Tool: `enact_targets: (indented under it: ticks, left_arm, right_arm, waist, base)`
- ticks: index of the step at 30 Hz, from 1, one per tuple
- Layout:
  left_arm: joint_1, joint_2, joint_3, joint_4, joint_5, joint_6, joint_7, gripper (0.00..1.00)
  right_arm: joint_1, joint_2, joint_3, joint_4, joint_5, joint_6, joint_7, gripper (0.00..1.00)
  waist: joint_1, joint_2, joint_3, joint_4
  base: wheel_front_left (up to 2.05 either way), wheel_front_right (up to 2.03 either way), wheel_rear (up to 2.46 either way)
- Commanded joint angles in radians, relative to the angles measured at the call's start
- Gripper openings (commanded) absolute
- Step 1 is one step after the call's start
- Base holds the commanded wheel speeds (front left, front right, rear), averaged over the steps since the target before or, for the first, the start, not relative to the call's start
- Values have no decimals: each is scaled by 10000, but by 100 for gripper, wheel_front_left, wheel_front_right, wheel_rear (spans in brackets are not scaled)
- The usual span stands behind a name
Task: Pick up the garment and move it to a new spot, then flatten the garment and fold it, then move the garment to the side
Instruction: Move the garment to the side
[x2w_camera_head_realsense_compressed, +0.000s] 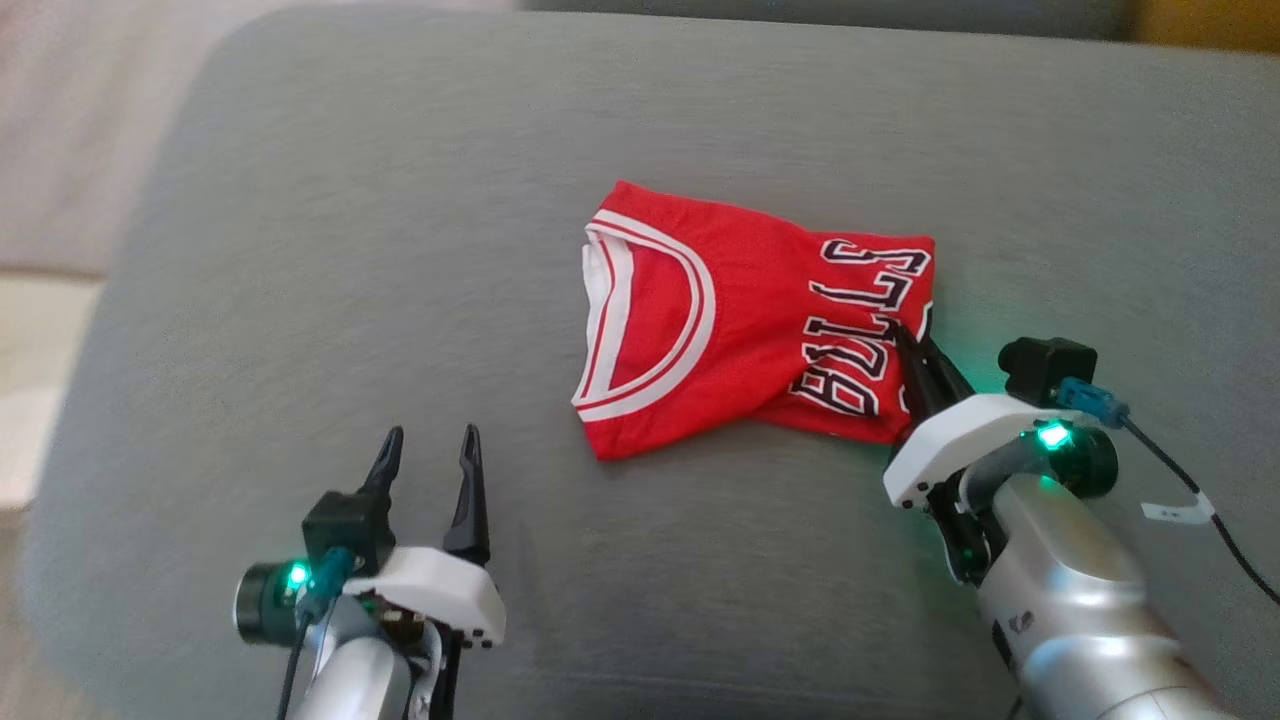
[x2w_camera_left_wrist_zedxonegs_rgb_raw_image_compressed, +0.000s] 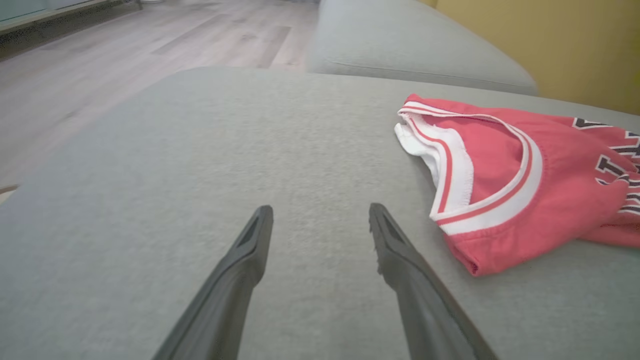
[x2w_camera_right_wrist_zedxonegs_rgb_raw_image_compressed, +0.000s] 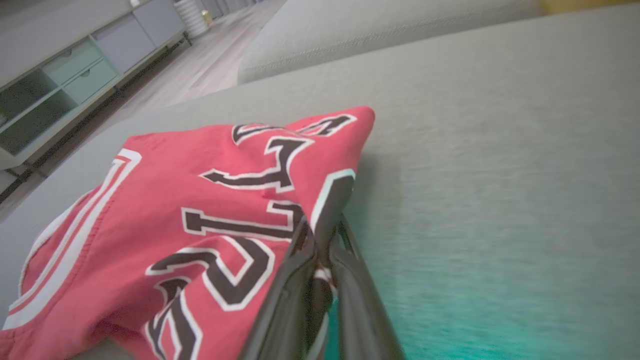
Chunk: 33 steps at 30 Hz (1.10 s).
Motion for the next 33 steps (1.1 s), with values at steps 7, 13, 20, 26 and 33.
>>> enact_targets:
  ticks: [7,13,20,26,33]
  left_arm:
    - [-1135,68,340,-147,229,-124,-124,100]
    - [-1409,68,257,46,354,-176,-124,100]
    - [-1523,68,251,290,442,-254,-124,100]
    - [-1805,68,54,396,495,-305,-124,100]
    - [-1814,68,135,499,759,-358,-124,100]
  right_arm:
    - [-419,-17,173,-685,-389,-9,-176,0]
    - [-474,-51,187,-954,-440,-9,-175,0]
    - [-705,-354,329,-1299,-391,-9,-54,0]
    - [-1082,-882,59,-1359,-601,-9,-55,0]
    - [-2294,-2170,-845,-759,-1483,-9,-34,0]
  waist:
    - [0,0,336,-3520]
    - [0,0,556,-5145]
    - [0,0,788,-6276]
    - [0,0,955,-6336]
    - [0,0,1139,-5730]
  base:
    - [0,0,0]
    - [0,0,0]
    - [0,0,0]
    - [0,0,0]
    - [0,0,0]
